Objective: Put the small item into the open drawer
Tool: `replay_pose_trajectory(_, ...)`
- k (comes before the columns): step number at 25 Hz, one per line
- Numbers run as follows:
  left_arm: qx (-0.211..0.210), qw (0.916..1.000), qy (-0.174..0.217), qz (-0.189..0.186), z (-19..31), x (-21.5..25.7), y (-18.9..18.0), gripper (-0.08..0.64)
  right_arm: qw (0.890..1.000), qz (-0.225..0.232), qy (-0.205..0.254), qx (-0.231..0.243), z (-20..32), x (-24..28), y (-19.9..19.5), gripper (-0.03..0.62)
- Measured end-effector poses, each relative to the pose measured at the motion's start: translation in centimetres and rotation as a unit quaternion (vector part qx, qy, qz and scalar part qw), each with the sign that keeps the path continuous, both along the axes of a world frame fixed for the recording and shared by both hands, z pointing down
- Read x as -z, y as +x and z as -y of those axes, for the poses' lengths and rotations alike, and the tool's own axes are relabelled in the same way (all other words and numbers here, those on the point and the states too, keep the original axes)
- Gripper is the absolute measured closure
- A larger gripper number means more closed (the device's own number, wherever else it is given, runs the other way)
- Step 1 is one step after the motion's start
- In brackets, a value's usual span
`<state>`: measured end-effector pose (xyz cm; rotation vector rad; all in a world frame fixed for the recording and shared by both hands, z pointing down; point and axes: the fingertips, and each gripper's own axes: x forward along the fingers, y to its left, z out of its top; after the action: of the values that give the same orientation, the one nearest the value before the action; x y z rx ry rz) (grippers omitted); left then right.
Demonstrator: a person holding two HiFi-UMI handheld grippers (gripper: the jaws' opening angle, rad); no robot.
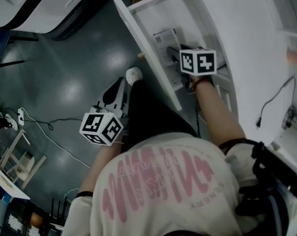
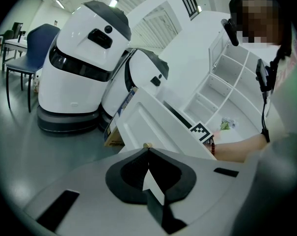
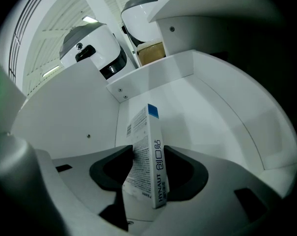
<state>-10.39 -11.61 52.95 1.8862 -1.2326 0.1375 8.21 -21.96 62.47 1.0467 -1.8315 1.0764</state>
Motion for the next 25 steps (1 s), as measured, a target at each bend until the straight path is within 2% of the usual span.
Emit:
replay_pose_trajectory(24, 0.015, 0.9999, -0.004, 0.001, -0.3, -0.3, -0.3, 0.531, 1.000, -0.004, -0.019, -0.004, 0.1, -1.0, 0.0, 0.356)
replay_pose_trajectory(25, 0.014, 0.9999, -0.004, 0.001, -0.2, -0.3, -0.2, 0.531, 1.000, -0.013, -0.019, 0.000, 0.1, -1.2, 0.1, 0.378)
